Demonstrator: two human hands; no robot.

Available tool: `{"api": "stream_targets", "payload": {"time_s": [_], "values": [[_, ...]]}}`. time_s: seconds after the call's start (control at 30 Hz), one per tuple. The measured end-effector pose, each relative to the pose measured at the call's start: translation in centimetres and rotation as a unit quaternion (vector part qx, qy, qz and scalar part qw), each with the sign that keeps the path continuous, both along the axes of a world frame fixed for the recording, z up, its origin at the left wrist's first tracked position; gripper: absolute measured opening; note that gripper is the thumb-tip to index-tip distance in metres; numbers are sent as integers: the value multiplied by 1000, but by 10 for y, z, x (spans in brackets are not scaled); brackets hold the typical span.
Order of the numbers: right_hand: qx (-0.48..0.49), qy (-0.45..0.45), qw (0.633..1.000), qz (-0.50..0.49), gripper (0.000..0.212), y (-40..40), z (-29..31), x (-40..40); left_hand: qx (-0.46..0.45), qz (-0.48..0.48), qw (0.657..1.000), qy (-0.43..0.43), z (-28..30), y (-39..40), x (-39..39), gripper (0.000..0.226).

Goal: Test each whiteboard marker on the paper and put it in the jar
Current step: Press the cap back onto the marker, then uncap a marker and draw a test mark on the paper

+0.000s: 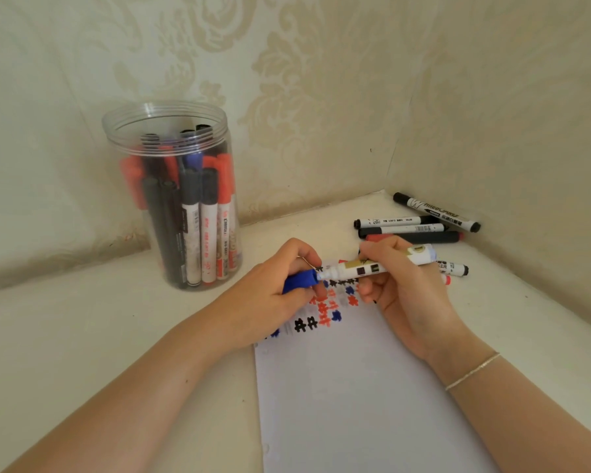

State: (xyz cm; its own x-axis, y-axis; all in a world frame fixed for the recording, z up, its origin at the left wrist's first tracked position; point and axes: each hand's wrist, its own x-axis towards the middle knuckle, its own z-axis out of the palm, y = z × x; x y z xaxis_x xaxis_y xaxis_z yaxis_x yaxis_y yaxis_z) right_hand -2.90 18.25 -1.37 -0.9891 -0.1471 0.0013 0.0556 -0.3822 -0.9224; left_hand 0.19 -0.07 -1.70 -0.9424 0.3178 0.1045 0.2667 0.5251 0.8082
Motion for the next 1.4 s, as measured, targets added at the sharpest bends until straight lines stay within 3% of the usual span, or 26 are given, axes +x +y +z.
{"api": "stream_targets", "payload": {"time_s": [0.13,0.27,0.33,0.47,0.53,0.63,0.87,1.03,1.4], "values": [[71,29,996,49,18,-1,0,3,-8,-18,999,34,-2,2,0,19],[-22,-25,994,106,34,4,4,2,45,-1,998,44,0,-3,-2,15],[-36,-42,997,57,32,5,4,-2,84,-10,996,28,3,-2,-2,12],[173,45,979,-103,12,2,-6,-8,175,22,984,-19,8,6,-3,22],[213,62,969,-110,20,-2,-9,-9,221,49,973,-49,7,11,-3,19],[235,71,962,-122,49,-6,-11,-9,260,74,959,-82,3,16,-3,15],[282,105,937,-178,39,-7,-15,-9,239,65,956,-154,7,10,-6,11],[305,146,924,-180,41,-10,-18,-8,145,148,976,-61,-3,20,-5,32],[311,161,926,-142,43,-10,-17,-9,172,149,973,-42,-7,18,-5,34]]}}
